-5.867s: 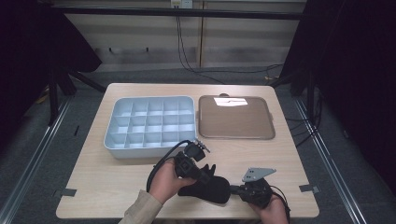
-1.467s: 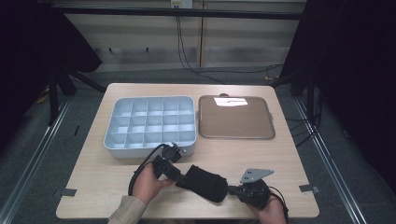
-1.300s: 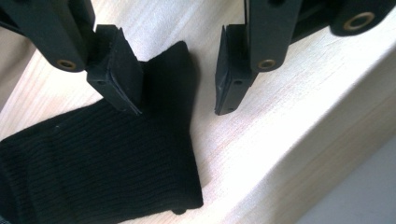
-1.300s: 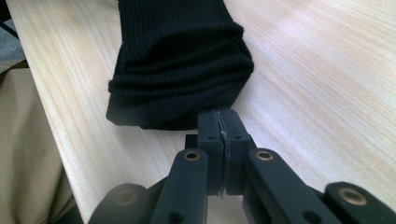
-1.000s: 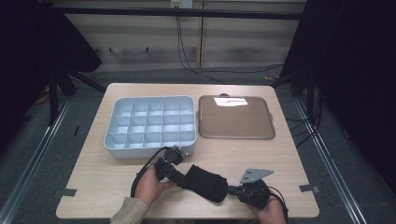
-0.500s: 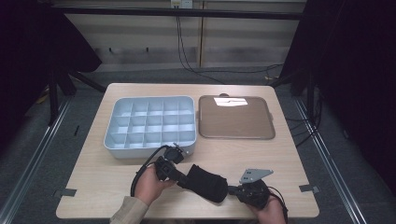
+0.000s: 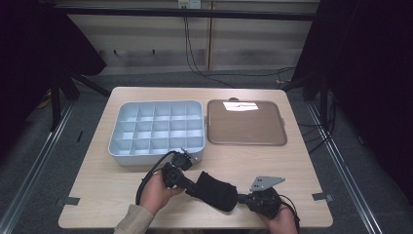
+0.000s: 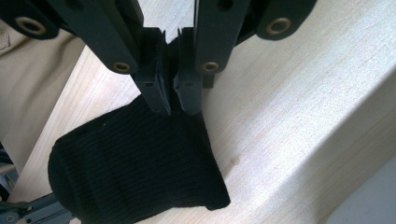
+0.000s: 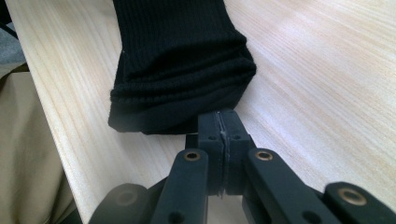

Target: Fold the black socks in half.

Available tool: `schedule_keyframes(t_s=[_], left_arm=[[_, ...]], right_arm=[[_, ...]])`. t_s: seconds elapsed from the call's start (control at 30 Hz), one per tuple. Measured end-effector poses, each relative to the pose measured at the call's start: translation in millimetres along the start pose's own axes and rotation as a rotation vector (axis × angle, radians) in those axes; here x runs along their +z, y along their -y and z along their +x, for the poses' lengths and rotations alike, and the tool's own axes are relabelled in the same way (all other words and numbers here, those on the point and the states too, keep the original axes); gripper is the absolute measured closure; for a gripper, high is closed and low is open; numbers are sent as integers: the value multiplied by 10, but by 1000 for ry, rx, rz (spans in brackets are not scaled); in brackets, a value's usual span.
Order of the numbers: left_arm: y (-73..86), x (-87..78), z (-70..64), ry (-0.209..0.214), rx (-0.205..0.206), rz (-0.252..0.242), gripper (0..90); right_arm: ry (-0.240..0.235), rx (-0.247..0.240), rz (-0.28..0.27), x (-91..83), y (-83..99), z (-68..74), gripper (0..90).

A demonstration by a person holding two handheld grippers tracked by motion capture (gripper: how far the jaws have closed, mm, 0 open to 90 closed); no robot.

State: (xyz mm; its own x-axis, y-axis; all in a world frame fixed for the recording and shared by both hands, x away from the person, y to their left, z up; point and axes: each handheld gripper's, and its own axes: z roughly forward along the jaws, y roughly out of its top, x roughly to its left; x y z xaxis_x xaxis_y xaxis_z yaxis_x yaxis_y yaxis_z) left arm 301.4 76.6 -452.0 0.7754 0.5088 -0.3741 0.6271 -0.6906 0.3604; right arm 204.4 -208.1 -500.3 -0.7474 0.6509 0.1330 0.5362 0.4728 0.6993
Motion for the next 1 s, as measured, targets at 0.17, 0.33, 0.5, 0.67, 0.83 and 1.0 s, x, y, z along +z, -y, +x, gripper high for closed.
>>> schedule_keyframes(t_s=[0.17, 0.33, 0.5, 0.67, 0.83, 1.0], left_arm=[[-10, -17, -8, 3, 5, -6, 841], [-28, -37, -15, 12, 4, -17, 842], [-36, -65, -39, 19, 13, -19, 842], [-54, -85, -63, 21, 13, -23, 844], [-81, -88, -98, 26, 25, -26, 845], [-114, -97, -137, 32, 31, -22, 844]], right_arm=[[0, -2, -3, 6, -3, -1, 887], [3, 1, -3, 18, -14, 3, 887], [5, 3, -2, 22, -20, 5, 888], [5, -1, -1, 29, -27, 4, 887], [5, -4, -2, 31, -28, 3, 887], [7, -5, -4, 33, -28, 6, 890]])
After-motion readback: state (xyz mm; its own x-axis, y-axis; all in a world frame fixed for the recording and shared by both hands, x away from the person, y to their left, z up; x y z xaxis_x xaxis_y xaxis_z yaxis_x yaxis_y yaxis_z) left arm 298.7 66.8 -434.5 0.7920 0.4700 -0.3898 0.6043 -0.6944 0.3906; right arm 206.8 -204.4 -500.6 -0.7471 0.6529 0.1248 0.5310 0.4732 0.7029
